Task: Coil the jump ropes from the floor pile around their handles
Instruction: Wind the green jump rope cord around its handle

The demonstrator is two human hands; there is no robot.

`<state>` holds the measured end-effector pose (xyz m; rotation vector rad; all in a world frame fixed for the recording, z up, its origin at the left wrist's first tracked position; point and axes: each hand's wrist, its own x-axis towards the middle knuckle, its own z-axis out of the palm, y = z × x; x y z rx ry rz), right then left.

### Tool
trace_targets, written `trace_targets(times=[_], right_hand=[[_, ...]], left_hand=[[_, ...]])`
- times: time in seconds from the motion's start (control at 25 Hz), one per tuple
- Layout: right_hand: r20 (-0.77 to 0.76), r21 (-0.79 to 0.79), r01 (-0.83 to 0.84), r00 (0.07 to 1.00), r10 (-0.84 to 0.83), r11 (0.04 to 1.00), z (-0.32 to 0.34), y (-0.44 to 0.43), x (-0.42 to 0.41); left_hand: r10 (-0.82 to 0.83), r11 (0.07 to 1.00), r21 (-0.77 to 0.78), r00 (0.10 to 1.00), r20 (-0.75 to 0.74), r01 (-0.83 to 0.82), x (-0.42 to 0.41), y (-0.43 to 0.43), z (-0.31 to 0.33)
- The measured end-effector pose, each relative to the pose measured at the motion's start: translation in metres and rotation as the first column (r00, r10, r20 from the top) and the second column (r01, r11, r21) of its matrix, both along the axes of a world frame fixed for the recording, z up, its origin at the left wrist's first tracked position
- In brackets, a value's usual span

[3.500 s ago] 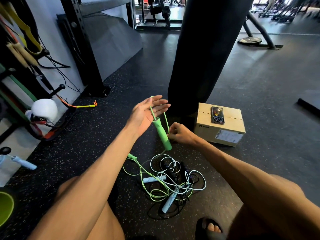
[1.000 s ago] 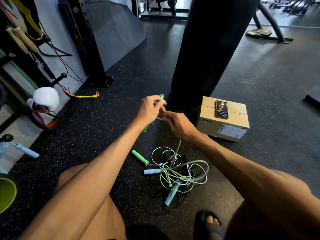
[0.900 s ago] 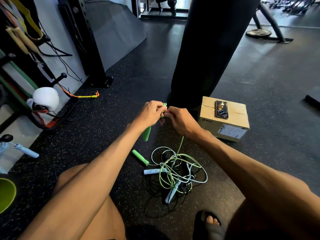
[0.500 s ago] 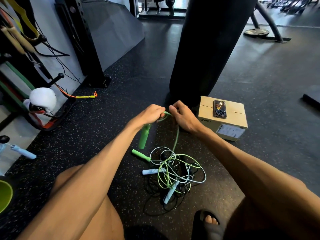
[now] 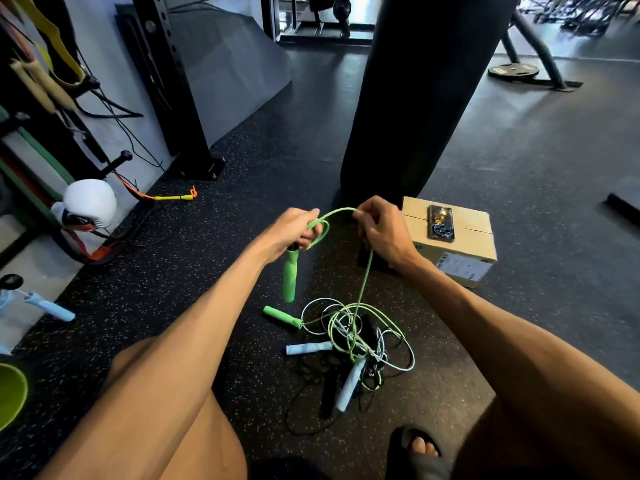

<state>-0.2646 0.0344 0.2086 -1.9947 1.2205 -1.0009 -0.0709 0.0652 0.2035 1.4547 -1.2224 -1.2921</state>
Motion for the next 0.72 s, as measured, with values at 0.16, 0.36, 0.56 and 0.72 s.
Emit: trace_targets(times=[0.16, 0.36, 0.56, 0.72], right_hand=[[0.077, -0.155, 0.036, 0.997, -0.024, 0.987, 0.007, -0.009, 0.0], [0.009, -0.054, -0.057, 0.998, 0.058, 0.997, 0.004, -0.004, 0.004], [0.095, 0.305, -0.27, 0.963, 0.253, 0.913, -0.003, 0.007, 0.012], [-0.076, 0.517, -0.284, 0.924, 0.374, 0.807, -0.013, 0.016, 0.004]], left_hand=[[-0.192, 0.98, 0.007, 0.951, -0.243, 0.2, -0.006, 0.004, 0.01], [-0.207, 0.978, -0.132, 0.79, -0.577, 0.161, -0.005, 0.006, 0.028], [-0.081, 0.994, -0.105, 0.651, -0.754, 0.002, -0.012, 0.006, 0.028], [0.047, 0.971, -0.102, 0.586, -0.809, -0.218, 0.002, -0.001, 0.03]])
